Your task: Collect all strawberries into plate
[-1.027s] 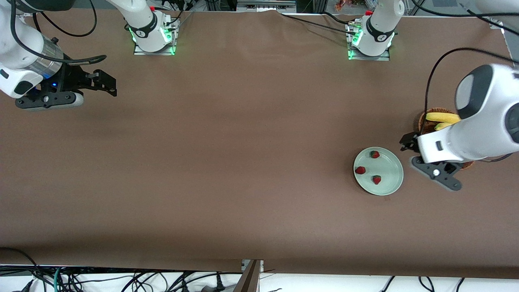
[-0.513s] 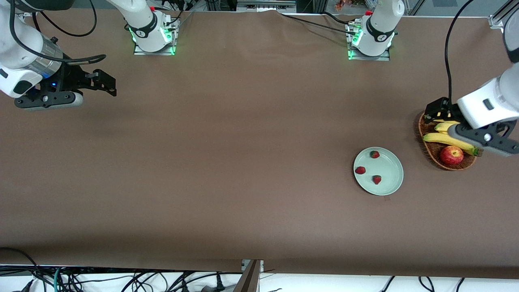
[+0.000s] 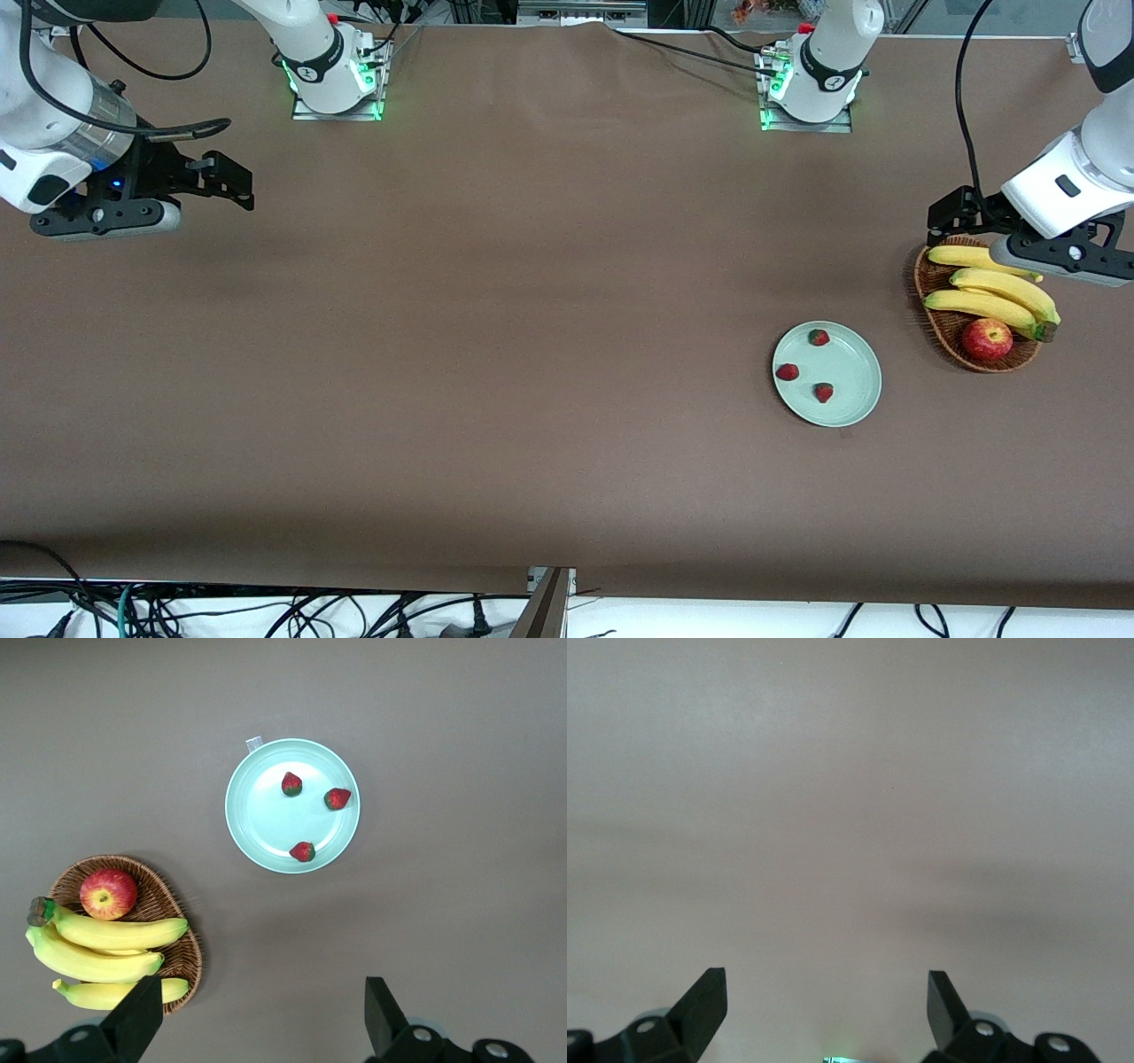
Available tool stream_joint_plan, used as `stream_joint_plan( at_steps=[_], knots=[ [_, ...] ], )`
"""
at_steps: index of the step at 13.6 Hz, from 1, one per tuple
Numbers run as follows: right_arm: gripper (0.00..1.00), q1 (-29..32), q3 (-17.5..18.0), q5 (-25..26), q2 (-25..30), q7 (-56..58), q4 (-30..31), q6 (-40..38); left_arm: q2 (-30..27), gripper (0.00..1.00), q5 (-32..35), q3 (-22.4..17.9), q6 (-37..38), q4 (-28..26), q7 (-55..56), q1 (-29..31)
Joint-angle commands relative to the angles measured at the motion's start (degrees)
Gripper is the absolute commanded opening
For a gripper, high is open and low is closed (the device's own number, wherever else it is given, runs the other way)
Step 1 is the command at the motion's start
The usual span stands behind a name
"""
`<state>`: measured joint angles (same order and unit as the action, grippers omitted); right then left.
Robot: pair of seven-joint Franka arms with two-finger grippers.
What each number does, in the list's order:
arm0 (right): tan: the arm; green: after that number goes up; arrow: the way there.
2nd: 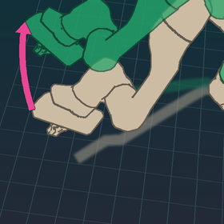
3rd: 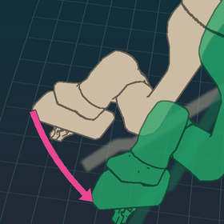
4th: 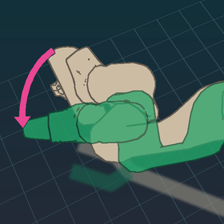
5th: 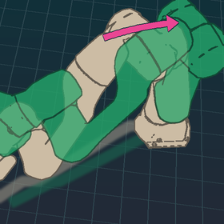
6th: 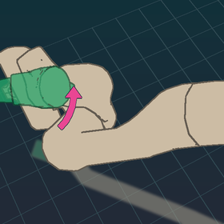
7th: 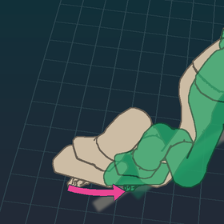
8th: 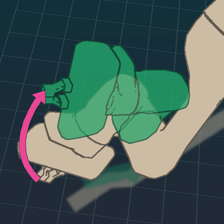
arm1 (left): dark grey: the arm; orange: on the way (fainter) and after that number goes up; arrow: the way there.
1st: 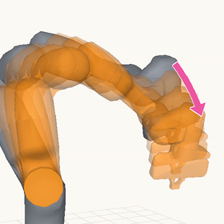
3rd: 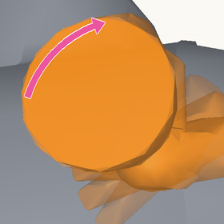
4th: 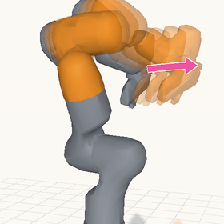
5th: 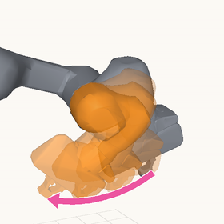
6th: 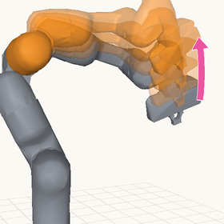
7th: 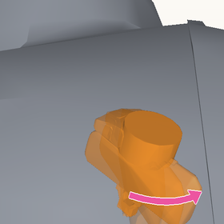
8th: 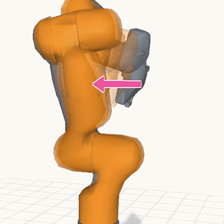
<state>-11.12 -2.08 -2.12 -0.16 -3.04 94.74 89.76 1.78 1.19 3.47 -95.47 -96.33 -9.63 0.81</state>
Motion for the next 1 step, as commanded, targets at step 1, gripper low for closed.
stream_joint_plan(
  at_steps=[1],
  knots=[
    [1.00, 0.7, 0.4, 0.4, 0.5, 0.9, -0.9, -0.6, -1.3, 1.00, -1.3, -0.8, -1.0, -1.3, 0.7, -1.0]
  ],
)
